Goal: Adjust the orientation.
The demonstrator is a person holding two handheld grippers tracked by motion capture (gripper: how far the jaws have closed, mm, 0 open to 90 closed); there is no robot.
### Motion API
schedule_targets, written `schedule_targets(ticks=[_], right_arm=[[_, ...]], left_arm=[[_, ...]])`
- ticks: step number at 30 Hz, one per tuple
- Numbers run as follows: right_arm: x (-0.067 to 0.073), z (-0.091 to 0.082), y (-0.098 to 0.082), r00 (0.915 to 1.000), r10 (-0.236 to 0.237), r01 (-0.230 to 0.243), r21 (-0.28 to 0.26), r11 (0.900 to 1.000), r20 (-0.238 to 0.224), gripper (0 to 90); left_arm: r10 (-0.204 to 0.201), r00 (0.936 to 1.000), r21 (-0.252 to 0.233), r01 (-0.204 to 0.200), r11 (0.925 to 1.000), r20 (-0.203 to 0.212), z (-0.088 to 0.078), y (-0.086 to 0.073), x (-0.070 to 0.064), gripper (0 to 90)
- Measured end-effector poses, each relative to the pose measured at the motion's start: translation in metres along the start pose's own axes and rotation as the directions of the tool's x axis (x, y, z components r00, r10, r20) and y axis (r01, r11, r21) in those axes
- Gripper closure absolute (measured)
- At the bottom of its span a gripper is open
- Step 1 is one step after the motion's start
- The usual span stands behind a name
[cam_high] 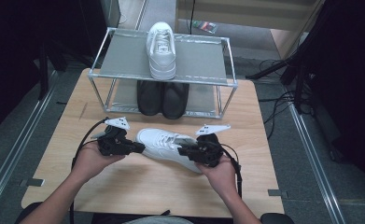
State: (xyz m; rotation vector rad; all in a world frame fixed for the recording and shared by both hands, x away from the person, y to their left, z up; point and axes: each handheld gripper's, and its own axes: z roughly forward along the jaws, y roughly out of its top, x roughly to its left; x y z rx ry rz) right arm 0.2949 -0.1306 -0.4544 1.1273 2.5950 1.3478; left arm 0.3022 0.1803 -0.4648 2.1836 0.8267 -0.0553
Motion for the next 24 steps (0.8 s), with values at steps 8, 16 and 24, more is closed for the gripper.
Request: schedule_targets(ticks=[8,16,24], right_arm=[[-0.03,-0.012,0.014,0.9961,-0.033,0.035,-0.03,0.999,0.082,90.0],[-0.062,-0.001,0.016,0.9946,-0.023,0.022,0.013,1.0,0.101,90.0],[-0.06,0.002,0.01,0.997,-0.024,0.022,0.022,1.0,0.073,90.0]], left_arm=[[0.009,0.9999,0.021,-0.01,0.9997,0.008,0.012,0.004,-0.006,90.0],[-0.001,1.0,0.032,0.0,0.9995,0.007,0.025,0.005,-0.005,90.0],[0.017,0.9999,0.052,-0.017,0.9985,0.005,0.035,0.008,-0.008,90.0]])
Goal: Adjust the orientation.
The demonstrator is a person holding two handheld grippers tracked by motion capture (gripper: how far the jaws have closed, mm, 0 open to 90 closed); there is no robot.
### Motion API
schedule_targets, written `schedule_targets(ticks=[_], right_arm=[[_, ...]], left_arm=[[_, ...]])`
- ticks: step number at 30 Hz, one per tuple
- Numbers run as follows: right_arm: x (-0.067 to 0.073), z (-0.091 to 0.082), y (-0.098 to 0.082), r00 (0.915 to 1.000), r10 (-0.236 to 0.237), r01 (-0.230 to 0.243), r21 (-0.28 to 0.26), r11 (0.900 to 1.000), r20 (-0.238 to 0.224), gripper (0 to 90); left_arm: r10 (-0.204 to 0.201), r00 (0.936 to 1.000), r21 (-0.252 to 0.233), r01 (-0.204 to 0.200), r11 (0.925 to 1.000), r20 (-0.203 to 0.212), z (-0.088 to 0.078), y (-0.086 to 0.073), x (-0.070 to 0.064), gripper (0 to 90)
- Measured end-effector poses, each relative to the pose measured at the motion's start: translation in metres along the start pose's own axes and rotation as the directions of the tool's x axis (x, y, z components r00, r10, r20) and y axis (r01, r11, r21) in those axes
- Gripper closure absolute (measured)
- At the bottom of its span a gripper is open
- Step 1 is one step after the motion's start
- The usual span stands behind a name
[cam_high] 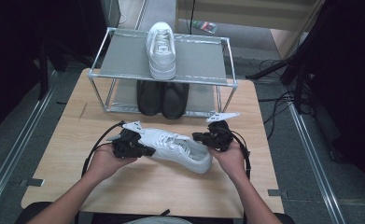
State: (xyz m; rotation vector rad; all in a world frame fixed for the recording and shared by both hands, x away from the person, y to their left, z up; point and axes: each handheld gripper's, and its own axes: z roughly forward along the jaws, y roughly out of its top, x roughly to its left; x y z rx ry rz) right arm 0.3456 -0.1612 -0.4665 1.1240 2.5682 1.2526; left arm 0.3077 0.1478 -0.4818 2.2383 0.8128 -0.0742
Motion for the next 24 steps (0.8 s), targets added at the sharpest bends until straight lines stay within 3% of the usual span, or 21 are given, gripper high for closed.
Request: schedule_targets(ticks=[7,19,24], right_arm=[[0.006,0.001,-0.003,0.9982,0.012,-0.011,0.018,1.0,-0.059,90.0],[0.035,0.002,-0.011,0.9967,-0.024,0.026,0.032,0.999,-0.078,90.0],[0.045,0.001,-0.016,0.9969,-0.012,0.014,0.029,0.999,-0.078,90.0]], left_arm=[[0.003,1.0,0.022,-0.003,0.9998,-0.005,0.002,-0.001,0.005,90.0],[-0.05,0.9987,0.018,0.05,0.9986,0.012,-0.002,-0.003,0.022,89.1],[-0.043,0.9991,0.025,0.043,0.9988,0.002,-0.003,-0.001,0.024,89.0]])
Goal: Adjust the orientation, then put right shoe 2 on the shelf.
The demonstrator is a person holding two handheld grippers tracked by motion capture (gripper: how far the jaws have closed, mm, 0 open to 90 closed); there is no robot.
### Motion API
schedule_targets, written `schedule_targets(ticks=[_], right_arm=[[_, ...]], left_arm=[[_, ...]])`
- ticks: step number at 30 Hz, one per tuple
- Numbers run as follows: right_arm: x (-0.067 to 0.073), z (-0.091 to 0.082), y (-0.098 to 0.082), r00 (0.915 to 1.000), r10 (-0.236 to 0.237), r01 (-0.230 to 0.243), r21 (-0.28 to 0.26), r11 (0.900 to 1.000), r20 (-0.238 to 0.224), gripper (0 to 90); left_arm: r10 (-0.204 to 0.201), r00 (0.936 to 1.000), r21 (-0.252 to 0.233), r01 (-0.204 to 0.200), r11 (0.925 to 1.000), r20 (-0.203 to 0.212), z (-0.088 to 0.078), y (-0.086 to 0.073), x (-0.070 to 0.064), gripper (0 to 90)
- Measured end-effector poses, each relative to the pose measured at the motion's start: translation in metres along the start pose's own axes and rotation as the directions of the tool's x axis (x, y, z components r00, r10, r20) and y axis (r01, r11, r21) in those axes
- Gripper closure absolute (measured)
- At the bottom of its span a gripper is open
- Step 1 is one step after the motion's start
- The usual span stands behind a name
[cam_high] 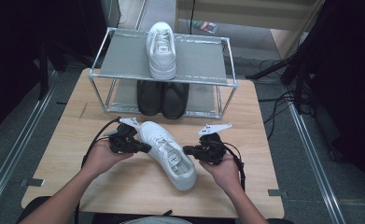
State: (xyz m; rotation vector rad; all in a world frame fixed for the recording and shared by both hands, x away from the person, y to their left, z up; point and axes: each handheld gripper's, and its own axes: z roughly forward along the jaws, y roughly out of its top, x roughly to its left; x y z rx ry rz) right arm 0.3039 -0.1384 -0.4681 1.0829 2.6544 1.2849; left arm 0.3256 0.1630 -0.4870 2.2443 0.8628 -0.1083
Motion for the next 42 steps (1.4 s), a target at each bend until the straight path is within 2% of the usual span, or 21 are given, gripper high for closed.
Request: schedule_targets(ticks=[7,11,14,15,16,17,21,22,27,29,30,32,35,42], right_arm=[[0.012,0.001,-0.004,0.9999,-0.007,0.007,0.003,1.0,-0.012,90.0],[0.015,-0.001,-0.002,0.9995,-0.03,0.03,-0.021,0.999,0.013,87.7],[0.02,-0.005,0.0,0.9987,-0.044,0.046,-0.071,0.996,0.027,81.1],[0.02,-0.005,0.0,0.9987,-0.044,0.046,-0.071,0.996,0.027,81.1],[0.025,-0.007,0.001,0.9977,-0.061,0.064,-0.108,0.992,0.029,66.9],[0.026,-0.007,0.002,0.9976,-0.062,0.065,-0.119,0.991,0.032,63.0],[0.031,-0.006,0.003,0.9982,-0.053,0.056,-0.122,0.991,0.028,59.0],[0.032,-0.001,0.004,0.9983,-0.042,0.046,-0.107,0.993,0.04,54.3],[0.03,0.014,0.002,0.9983,-0.023,0.026,-0.063,0.998,0.054,53.6],[0.031,0.02,0.0,0.9955,-0.035,0.039,-0.041,0.998,0.088,53.1],[0.031,0.025,-0.001,0.9915,-0.043,0.046,-0.026,0.999,0.123,55.2],[0.028,0.029,-0.001,0.9905,-0.027,0.03,-0.016,0.999,0.135,55.3],[0.026,0.03,-0.001,0.9922,-0.017,0.02,-0.025,0.999,0.124,55.3],[0.031,0.03,0.0,0.984,-0.054,0.06,-0.027,0.998,0.17,67.5]], left_arm=[[-0.01,0.9997,-0.018,0.01,0.9998,-0.022,0.004,0.005,0.004,89.5],[-0.012,0.9998,-0.017,0.011,0.9998,-0.017,0.003,0.006,0.005,88.3],[-0.01,0.9999,-0.023,0.01,0.9997,-0.012,0.0,0.006,0.005,85.7],[-0.009,0.9998,-0.027,0.009,0.9996,-0.015,-0.001,0.005,0.004,85.7],[-0.007,0.9999,-0.035,0.006,0.9994,-0.015,-0.004,0.005,0.004,82.2],[-0.009,0.9998,-0.039,0.008,0.9992,-0.017,-0.006,0.004,0.004,80.5],[-0.009,0.9997,-0.065,0.007,0.9979,-0.022,-0.014,0.002,0.003,71.2],[-0.013,0.9996,-0.072,0.011,0.9973,-0.026,-0.018,0.001,0.003,68.7],[-0.013,0.9991,-0.079,0.01,0.9969,-0.039,-0.025,-0.002,0.005,59.9],[-0.022,0.9987,-0.083,0.018,0.9964,-0.046,-0.027,-0.003,0.007,56.9],[-0.022,0.9986,-0.084,0.018,0.9963,-0.047,-0.027,-0.004,0.008,54.9],[-0.035,0.9979,-0.088,0.031,0.9956,-0.054,-0.029,-0.005,0.011,54.2],[-0.038,0.9975,-0.093,0.032,0.9952,-0.06,-0.03,-0.006,0.012,53.4],[-0.043,0.9961,-0.109,0.034,0.9934,-0.077,-0.035,-0.007,0.015,51.6]])
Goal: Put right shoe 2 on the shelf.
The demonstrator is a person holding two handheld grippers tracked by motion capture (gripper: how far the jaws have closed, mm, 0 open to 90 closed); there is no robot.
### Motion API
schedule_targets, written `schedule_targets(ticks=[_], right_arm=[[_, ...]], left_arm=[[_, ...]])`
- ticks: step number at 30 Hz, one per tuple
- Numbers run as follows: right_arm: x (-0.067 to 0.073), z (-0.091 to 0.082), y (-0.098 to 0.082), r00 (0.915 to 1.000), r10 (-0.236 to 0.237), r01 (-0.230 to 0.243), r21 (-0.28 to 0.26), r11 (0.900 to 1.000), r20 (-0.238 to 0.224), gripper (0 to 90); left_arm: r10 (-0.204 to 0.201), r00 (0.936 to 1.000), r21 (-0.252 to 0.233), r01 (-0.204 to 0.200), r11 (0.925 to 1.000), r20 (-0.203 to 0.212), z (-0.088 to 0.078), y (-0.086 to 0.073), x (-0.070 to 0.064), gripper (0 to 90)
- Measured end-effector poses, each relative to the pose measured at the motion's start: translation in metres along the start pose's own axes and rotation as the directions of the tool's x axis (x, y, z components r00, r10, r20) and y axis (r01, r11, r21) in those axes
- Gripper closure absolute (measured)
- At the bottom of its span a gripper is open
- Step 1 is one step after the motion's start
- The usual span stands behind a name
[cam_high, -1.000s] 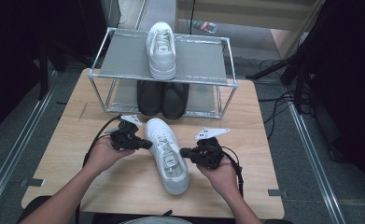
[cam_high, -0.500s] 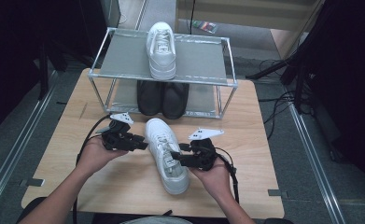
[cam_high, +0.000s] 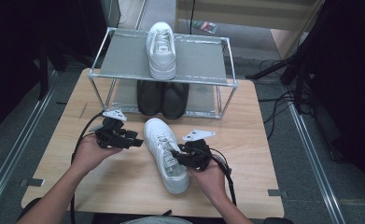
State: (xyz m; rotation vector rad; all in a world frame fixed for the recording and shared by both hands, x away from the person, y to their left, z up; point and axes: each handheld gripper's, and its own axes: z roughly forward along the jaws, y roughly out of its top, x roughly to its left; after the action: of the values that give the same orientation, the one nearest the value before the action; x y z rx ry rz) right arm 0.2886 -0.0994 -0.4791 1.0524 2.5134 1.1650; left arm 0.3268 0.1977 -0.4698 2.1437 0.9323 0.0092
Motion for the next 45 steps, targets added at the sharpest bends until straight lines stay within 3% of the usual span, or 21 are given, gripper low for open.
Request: schedule_targets(ticks=[9,14,19,26,31,41,45], right_arm=[[-0.002,-0.004,0.001,0.9994,0.027,-0.027,-0.002,1.0,0.02,80.4],[-0.01,-0.006,0.003,0.9979,0.065,-0.065,-0.012,0.998,0.002,83.9],[-0.022,-0.009,0.004,0.9896,0.135,-0.136,-0.022,0.99,-0.049,84.9],[-0.023,-0.011,0.005,0.9895,0.13,-0.132,-0.027,0.991,-0.063,85.3],[-0.025,-0.02,0.007,0.9845,0.145,-0.149,-0.038,0.988,-0.099,85.7],[-0.037,-0.052,0.01,0.978,0.15,-0.157,-0.036,0.987,-0.144,85.6],[-0.045,-0.072,0.014,0.9806,0.113,-0.12,-0.036,0.992,-0.16,85.6]], left_arm=[[-0.012,0.9999,-0.016,0.012,0.9998,-0.009,-0.004,-0.001,0.004,50.6],[-0.017,0.9998,-0.023,0.016,0.9996,-0.012,-0.006,-0.002,0.007,50.2],[-0.024,0.9996,-0.029,0.024,0.9993,-0.015,-0.007,-0.003,0.009,49.9],[-0.028,0.9995,-0.033,0.027,0.9991,-0.017,-0.009,-0.003,0.01,49.9],[-0.03,0.9993,-0.032,0.03,0.999,-0.022,-0.009,-0.002,0.011,49.8],[-0.022,0.9993,-0.019,0.022,0.9996,-0.029,-0.008,-0.003,0.013,46.7],[-0.011,0.9997,-0.009,0.011,0.9999,-0.02,-0.007,-0.003,0.01,45.8]])
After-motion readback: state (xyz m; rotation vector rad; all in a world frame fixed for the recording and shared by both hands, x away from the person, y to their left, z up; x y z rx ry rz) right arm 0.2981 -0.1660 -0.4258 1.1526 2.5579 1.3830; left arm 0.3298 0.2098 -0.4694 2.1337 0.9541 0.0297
